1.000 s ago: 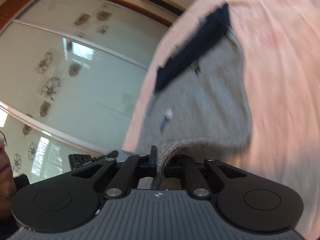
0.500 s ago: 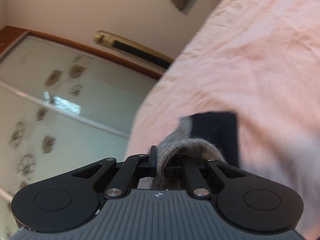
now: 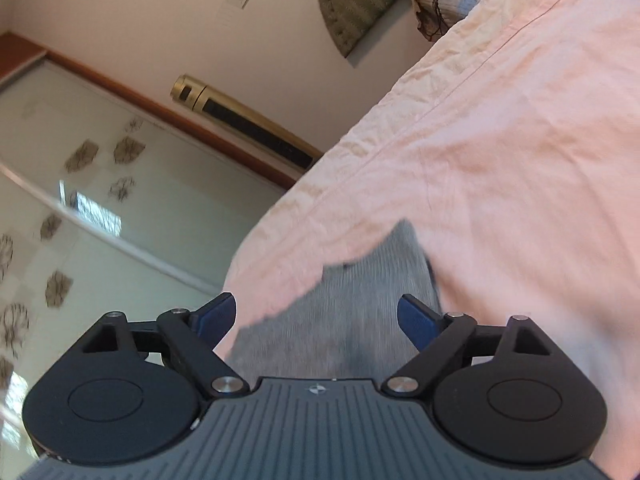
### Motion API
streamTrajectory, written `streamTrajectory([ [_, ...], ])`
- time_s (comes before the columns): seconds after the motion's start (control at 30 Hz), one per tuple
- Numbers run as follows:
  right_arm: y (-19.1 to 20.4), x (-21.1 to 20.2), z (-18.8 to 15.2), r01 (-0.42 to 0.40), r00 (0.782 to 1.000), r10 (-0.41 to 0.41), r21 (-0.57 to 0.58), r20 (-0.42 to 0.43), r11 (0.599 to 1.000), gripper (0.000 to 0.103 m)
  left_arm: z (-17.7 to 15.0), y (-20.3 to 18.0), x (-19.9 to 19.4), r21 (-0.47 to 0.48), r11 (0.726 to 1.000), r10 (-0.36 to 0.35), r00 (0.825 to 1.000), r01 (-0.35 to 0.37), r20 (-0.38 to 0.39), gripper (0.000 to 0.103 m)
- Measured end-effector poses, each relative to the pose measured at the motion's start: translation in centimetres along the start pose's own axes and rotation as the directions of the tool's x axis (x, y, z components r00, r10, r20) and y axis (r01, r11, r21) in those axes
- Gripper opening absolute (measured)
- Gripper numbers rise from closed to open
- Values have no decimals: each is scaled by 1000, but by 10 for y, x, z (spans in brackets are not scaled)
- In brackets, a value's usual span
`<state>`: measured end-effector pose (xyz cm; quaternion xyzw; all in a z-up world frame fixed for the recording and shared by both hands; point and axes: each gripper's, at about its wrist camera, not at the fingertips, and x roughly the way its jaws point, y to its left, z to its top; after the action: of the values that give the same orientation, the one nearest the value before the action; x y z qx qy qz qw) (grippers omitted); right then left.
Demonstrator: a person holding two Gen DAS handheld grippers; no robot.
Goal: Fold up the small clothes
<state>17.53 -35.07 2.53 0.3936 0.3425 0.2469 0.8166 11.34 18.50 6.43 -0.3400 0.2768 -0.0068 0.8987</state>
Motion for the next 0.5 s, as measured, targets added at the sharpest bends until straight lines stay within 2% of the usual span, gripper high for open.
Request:
streamTrajectory([
  [0.07, 0, -29, -34, -12, 1000, 12, 4, -14, 1000, 89, -37, 12, -31, -24, 1000, 15, 1000, -15, -1, 103],
  [0.13, -6, -58, -71, 10, 1000, -10, 34, -8, 999, 89, -70, 20, -57, -39, 998, 40, 999, -40, 5, 103],
  [0.2, -13, -80, -106, 71, 997, -72, 69, 13, 995, 90, -96, 23, -70, -51, 996, 80, 997, -80, 7, 103],
  [0.27, -16, -90, -132, 95, 995, -97, 88, 14, 992, 88, -111, 18, -70, -30, 991, 134, 991, -134, -11, 103],
  [0.37, 0, -79, -143, 117, 993, -118, 28, 16, 993, 91, -116, 3, -57, 16, 989, 149, 989, -149, -15, 103],
  [0.43, -2, -60, -136, 95, 995, -96, 67, 12, 993, 92, -113, -8, -42, 21, 972, 234, 972, -234, 16, 103],
  [0.5, -2, -41, -126, 76, 994, -84, 106, 73, 992, 93, -110, -15, -29, 14, 961, 275, 960, -276, 45, 103],
])
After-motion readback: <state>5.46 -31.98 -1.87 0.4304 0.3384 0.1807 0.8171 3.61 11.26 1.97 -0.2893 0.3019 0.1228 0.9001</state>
